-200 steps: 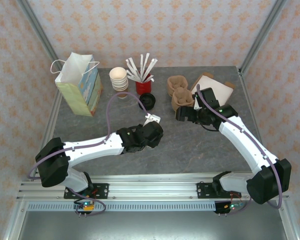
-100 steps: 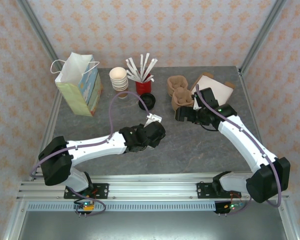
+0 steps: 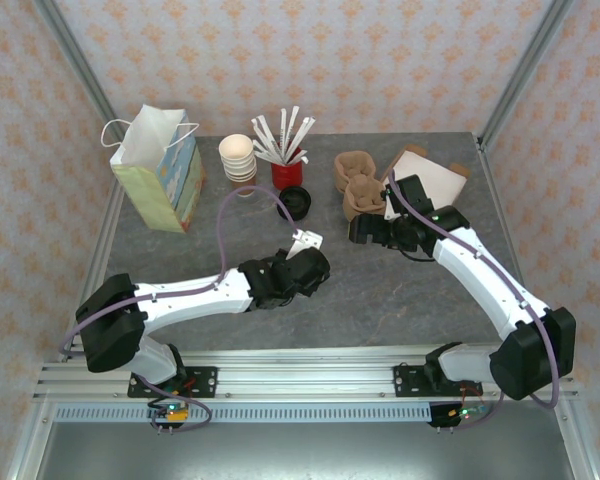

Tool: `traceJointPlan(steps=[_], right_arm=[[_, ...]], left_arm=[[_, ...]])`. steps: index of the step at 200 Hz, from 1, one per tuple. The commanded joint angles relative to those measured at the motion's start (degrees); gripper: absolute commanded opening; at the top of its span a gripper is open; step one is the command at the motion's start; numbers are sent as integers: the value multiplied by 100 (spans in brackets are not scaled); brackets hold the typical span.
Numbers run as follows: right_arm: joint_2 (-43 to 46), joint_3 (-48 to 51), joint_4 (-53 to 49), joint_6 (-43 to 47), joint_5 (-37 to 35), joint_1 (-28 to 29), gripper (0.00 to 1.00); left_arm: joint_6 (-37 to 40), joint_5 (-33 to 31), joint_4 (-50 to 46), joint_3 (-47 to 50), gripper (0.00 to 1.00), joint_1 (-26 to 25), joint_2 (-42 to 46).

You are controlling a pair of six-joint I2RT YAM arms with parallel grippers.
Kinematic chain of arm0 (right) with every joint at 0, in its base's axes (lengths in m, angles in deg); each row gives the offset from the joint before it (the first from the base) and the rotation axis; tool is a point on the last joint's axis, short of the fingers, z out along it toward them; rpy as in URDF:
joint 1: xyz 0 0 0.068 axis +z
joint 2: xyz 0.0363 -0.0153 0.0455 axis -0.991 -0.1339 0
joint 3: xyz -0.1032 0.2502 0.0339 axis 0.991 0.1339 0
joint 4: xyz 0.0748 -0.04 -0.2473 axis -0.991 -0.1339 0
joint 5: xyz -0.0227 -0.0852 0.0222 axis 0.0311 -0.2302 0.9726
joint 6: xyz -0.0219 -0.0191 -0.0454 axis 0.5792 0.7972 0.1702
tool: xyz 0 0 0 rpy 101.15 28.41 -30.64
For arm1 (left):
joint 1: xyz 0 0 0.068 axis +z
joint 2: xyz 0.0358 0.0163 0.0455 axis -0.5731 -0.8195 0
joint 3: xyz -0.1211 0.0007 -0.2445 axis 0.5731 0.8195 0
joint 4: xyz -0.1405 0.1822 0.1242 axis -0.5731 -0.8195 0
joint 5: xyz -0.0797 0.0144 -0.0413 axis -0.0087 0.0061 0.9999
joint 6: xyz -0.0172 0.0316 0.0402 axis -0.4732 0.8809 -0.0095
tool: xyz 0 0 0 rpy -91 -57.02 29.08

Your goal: Pack the takeout coffee

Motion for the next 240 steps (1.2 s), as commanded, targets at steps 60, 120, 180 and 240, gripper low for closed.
traceJointPlan(steps=[60,120,180,240], right_arm=[[91,-50,-3,-21,-10,-28,97],[160,-77,-81,19,-44,-29,97],[209,-163,-196,66,-100,-32,97],[303,-165,-269,180,-185,-31,97]], left_arm=[[-178,530,-1550,329,58,41,-425],[-178,405,-1729,-424,66,41,-325],[-120,286,-1889,-1005,74,42,-239],[-80,331,-1922,-1248,78,38,-90]])
